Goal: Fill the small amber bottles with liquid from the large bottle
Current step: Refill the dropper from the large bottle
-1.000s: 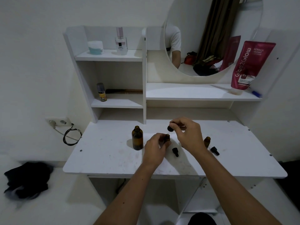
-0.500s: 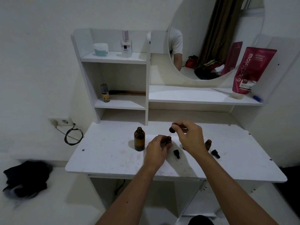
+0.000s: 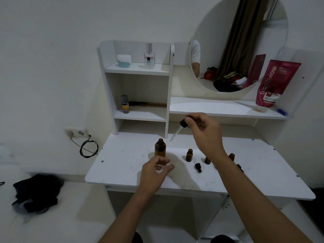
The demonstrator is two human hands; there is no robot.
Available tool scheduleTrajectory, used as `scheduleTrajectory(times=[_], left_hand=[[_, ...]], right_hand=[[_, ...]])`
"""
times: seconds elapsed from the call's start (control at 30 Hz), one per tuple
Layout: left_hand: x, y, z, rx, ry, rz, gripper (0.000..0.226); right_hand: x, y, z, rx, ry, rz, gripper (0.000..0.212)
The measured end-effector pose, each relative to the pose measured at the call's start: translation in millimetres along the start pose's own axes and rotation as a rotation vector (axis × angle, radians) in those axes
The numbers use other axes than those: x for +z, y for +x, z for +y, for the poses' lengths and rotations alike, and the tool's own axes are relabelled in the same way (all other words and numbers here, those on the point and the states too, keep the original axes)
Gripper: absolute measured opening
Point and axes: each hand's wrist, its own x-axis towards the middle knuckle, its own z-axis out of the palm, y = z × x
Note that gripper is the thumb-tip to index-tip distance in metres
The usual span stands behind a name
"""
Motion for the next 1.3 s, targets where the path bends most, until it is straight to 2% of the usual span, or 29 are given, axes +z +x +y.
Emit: scheduleTrajectory(times=[0.07, 0.17, 0.33, 0.5, 0.63, 0.9, 1.3], left_hand=[[-14, 1, -3, -0.011, 0.022, 0.072, 0.021], [-25, 10, -7, -0.009, 0.052, 0.178, 0.036], [-24, 24, -9, -0.084, 0.014, 0.111, 0.070], [-19, 29, -15, -0.055, 0.004, 0.074, 0.053], [-19, 33, -17, -0.067, 0.033, 0.065, 0.046], [-17, 36, -23, -0.047, 0.092, 0.053, 0.045], [-17, 28, -23, -0.050, 0.169, 0.064, 0.048]], right_hand=[[10, 1, -3, -0.001, 0.013, -0.006, 0.016], [22, 1, -4, 0.023, 0.038, -0.002, 0.015], [34, 4, -2, -0.004, -0.021, -0.007, 0.017], [45, 9, 2, -0.071, -0.100, -0.037, 0.015], [56, 8, 10, -0.123, -0.189, -0.131, 0.015], [77, -4, 32, -0.002, -0.268, -0.306, 0.018], [60, -10, 38, 0.049, -0.259, -0.273, 0.024]])
